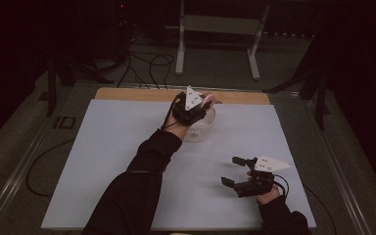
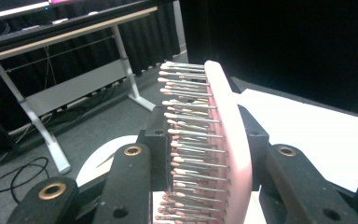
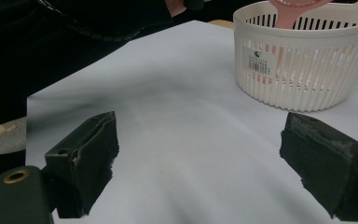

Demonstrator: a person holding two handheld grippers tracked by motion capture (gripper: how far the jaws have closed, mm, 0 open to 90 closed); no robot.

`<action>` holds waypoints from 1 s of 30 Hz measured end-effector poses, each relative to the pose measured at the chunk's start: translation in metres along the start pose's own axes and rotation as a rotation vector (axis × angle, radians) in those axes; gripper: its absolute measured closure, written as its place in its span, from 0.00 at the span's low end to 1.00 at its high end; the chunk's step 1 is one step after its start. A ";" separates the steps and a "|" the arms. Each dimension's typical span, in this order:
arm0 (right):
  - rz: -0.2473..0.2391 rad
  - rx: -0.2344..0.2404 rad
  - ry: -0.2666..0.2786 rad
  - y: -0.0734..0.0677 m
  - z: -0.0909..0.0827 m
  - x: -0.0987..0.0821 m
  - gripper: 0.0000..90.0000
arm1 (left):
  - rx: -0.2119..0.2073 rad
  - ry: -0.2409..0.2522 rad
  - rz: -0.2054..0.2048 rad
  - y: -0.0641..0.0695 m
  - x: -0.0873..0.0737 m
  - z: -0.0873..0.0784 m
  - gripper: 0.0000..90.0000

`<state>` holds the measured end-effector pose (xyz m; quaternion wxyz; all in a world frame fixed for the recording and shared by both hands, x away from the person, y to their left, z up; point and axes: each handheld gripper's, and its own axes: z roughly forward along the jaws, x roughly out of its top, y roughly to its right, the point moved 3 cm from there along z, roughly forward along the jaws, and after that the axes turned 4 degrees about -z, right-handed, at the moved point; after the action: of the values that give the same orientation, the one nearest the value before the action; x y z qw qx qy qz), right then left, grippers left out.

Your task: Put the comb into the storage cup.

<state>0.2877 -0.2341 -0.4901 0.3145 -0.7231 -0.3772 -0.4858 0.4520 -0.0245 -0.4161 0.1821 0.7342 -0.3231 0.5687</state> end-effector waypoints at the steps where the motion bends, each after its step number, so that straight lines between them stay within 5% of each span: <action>1: 0.001 0.001 0.001 0.000 0.000 0.000 0.12 | 0.002 0.001 -0.001 0.000 0.000 0.000 0.73; 21: -0.001 0.000 0.002 0.000 0.000 0.001 0.12 | -0.062 -0.016 0.051 0.034 -0.007 0.004 0.69; 30: 0.002 0.000 0.004 -0.001 -0.001 0.001 0.12 | -0.053 -0.010 0.084 0.050 -0.016 0.002 0.66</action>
<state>0.2872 -0.2342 -0.4885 0.3158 -0.7226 -0.3758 -0.4867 0.4171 -0.0572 -0.4365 0.1761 0.7177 -0.3694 0.5634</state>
